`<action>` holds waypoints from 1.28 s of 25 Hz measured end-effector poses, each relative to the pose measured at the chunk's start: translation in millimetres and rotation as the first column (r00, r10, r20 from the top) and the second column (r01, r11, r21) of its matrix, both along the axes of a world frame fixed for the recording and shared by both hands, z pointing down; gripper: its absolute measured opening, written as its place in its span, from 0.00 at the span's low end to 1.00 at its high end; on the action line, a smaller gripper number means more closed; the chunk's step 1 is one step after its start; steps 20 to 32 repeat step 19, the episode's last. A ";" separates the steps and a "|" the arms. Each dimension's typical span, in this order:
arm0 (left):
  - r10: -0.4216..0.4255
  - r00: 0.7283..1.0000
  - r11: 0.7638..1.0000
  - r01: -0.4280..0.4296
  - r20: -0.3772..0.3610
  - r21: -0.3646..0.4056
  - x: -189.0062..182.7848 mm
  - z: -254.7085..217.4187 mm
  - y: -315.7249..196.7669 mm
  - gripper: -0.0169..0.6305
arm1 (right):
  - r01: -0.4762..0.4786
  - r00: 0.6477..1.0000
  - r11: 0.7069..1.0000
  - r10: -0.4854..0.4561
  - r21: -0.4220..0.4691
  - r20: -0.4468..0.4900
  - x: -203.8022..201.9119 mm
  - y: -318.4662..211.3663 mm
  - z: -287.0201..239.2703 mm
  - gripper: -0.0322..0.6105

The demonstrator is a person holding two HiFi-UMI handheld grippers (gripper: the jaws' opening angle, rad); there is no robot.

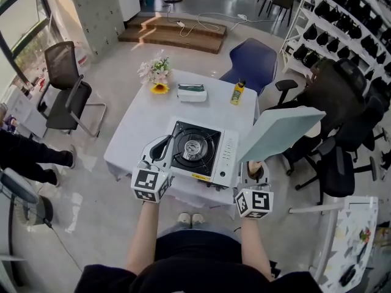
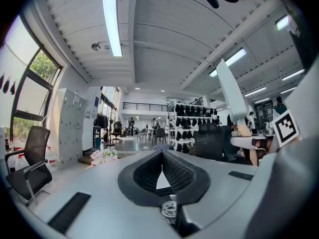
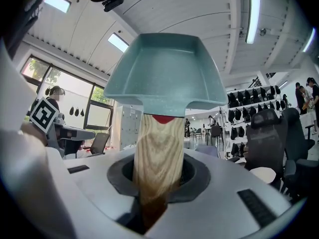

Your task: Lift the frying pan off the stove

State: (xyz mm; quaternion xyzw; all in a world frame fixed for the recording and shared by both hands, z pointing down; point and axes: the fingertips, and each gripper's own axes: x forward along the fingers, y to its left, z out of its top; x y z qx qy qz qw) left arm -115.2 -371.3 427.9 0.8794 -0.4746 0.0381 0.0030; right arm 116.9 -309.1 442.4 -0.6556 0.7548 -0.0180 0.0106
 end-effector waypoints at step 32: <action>-0.009 1.000 1.000 0.009 -0.001 -0.005 -1.9 5.5 -5.9 0.06 | -0.003 1.000 1.000 0.003 -0.014 -0.010 -0.6 -9.0 4.4 0.17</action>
